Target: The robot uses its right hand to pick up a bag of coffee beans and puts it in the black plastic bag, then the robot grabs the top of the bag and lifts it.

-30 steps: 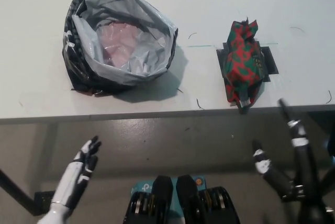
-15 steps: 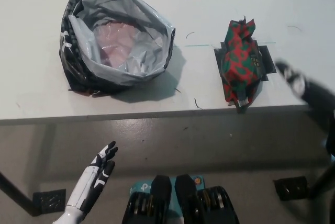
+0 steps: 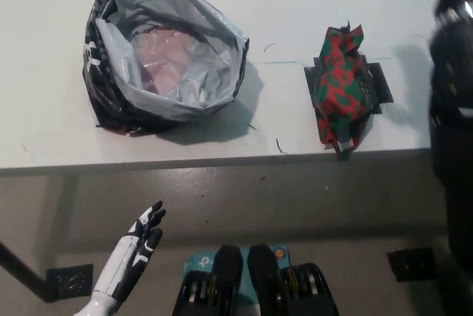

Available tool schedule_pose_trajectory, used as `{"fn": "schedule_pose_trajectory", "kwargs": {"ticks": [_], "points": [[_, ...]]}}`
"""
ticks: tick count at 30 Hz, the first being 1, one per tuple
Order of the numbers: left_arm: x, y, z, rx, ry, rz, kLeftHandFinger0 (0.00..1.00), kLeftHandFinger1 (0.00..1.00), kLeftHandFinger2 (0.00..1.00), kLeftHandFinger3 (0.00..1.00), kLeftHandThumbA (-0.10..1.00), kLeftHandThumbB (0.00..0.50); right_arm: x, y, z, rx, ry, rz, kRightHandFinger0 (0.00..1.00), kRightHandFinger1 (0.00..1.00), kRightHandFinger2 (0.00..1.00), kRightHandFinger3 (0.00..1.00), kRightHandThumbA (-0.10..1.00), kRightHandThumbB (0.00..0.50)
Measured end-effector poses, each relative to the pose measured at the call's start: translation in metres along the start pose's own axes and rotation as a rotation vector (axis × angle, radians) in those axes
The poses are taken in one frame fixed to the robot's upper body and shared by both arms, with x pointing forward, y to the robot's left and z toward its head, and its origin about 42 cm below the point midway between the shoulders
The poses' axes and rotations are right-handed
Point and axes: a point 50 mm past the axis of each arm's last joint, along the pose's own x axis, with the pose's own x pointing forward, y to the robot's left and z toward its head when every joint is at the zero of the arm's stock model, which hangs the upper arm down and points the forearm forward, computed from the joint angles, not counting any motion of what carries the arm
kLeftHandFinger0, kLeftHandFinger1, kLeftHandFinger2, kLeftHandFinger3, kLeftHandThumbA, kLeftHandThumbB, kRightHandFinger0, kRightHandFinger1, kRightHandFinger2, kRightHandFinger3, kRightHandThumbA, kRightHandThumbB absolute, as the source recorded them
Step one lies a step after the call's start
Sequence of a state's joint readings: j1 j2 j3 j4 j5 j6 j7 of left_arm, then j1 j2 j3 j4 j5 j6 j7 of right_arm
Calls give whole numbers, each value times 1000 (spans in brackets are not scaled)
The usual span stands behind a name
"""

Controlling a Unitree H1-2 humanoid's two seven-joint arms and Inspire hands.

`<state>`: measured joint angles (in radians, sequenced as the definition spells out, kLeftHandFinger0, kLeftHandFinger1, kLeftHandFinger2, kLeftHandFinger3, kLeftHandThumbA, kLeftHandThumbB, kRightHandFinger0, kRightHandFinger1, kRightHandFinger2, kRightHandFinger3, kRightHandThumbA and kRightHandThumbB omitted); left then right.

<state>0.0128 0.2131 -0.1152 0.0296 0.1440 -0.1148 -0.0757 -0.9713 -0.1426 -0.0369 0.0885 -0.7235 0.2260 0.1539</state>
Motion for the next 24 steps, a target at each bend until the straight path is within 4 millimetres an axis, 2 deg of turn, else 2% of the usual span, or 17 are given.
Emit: {"fn": "schedule_pose_trajectory", "kwargs": {"ticks": [2, 5, 6, 9, 11, 12, 14, 18, 24], "points": [[0, 0, 0, 0, 1, 0, 1000, 1000, 1000, 1000, 998, 230, 15, 12, -8, -6, 64, 55, 1000, 1000, 1000, 1000, 952, 386], [0, 0, 0, 1, 1, 0, 1000, 1000, 1000, 1000, 1000, 232, 35, 32, -21, -10, 165, 139, 1000, 1000, 1000, 1000, 960, 398], [0, 0, 0, 2, 1, 0, 1000, 1000, 1000, 1000, 1000, 231, 39, 37, -25, -12, 194, 162, 1000, 1000, 1000, 1000, 989, 407], [0, 1, 0, 7, 2, -1, 1000, 1000, 1000, 1000, 1000, 228, 49, 58, -41, -23, 298, 246, 1000, 1000, 1000, 1000, 998, 382], [0, 1, 0, 10, 2, -1, 1000, 1000, 1000, 1000, 1000, 230, 51, 68, -46, -26, 346, 285, 1000, 1000, 1000, 1000, 1000, 384], [0, 2, -1, 15, 3, -2, 1000, 1000, 1000, 1000, 1000, 231, 53, 83, -53, -32, 405, 338, 1000, 1000, 1000, 1000, 985, 381], [-1, 2, -1, 20, 3, -2, 1000, 1000, 1000, 1000, 1000, 222, 52, 95, -56, -38, 448, 379, 1000, 1000, 1000, 1000, 983, 389], [-6, 7, -4, 51, 13, -7, 1000, 1000, 1000, 1000, 1000, 213, 38, 141, -60, -43, 577, 483, 1000, 1000, 1000, 1000, 1000, 402], [-19, 5, -12, 62, 40, -14, 1000, 1000, 1000, 1000, 1000, 209, 12, 173, -64, -13, 645, 521, 1000, 1000, 1000, 1000, 1000, 398]]}}
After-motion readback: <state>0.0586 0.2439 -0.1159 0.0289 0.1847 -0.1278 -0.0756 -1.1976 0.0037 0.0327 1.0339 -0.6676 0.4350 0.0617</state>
